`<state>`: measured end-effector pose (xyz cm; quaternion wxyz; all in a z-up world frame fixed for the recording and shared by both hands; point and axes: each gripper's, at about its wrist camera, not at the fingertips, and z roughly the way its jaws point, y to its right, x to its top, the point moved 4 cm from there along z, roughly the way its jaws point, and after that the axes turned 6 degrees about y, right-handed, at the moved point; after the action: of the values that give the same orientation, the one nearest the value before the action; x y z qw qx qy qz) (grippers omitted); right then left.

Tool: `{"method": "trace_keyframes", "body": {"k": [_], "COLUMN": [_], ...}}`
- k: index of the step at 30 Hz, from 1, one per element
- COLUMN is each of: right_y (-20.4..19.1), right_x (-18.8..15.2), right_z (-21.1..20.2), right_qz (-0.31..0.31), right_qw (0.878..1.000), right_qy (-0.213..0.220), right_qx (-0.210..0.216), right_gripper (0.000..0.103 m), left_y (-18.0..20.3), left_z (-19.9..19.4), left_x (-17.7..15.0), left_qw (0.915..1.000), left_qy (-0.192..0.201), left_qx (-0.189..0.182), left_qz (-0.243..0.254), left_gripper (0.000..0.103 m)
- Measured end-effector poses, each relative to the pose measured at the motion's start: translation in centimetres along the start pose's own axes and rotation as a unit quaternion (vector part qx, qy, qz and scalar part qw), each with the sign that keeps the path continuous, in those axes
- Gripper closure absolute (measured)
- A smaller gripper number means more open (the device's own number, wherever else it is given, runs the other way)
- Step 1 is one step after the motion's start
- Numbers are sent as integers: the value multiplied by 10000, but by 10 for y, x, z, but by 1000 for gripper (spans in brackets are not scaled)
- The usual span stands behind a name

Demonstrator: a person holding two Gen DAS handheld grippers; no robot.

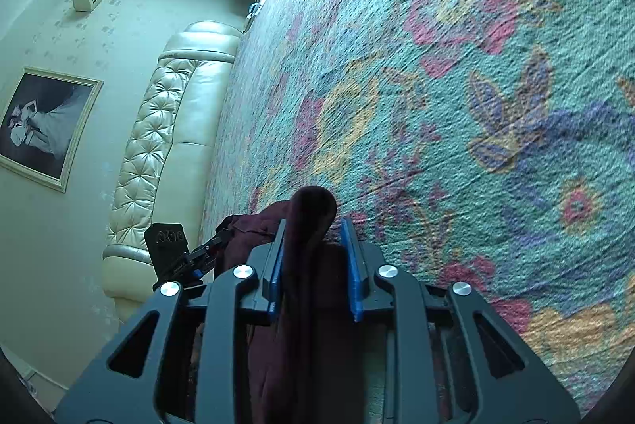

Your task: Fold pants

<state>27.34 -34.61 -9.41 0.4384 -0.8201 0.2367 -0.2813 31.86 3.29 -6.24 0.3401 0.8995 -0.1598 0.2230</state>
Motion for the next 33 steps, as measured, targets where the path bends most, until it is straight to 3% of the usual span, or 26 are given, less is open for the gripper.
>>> {"method": "trace_keyframes", "body": {"k": [2, 3, 7, 12, 26, 33], "right_y": [-1, -2, -9, -19, -10, -10], "right_x": [0, 0, 0, -5, -68, -101], "right_z": [-1, -2, -5, -12, -60, -79], "right_qz": [15, 16, -27, -77, 238, 382], "right_qw": [10000, 10000, 9999, 9999, 9988, 9975], "right_qy": [-9, -14, -41, -3, 71, 169], "right_qx": [26, 37, 121, 145, 417, 565], "right_gripper": [72, 69, 51, 38, 36, 34], "left_y": [3, 6, 15, 14, 13, 18], "left_z": [0, 0, 1, -4, -49, -75], "left_x": [-1, -1, -6, -11, -70, -115], "left_qw": [10000, 9999, 9996, 9996, 9997, 9981], "left_qy": [0, 12, -9, -44, -127, -198], "left_qx": [-87, -113, -23, -128, -198, -454], "left_qz": [18, 42, 299, 244, 18, -358], "left_gripper": [30, 26, 18, 17, 17, 17]}}
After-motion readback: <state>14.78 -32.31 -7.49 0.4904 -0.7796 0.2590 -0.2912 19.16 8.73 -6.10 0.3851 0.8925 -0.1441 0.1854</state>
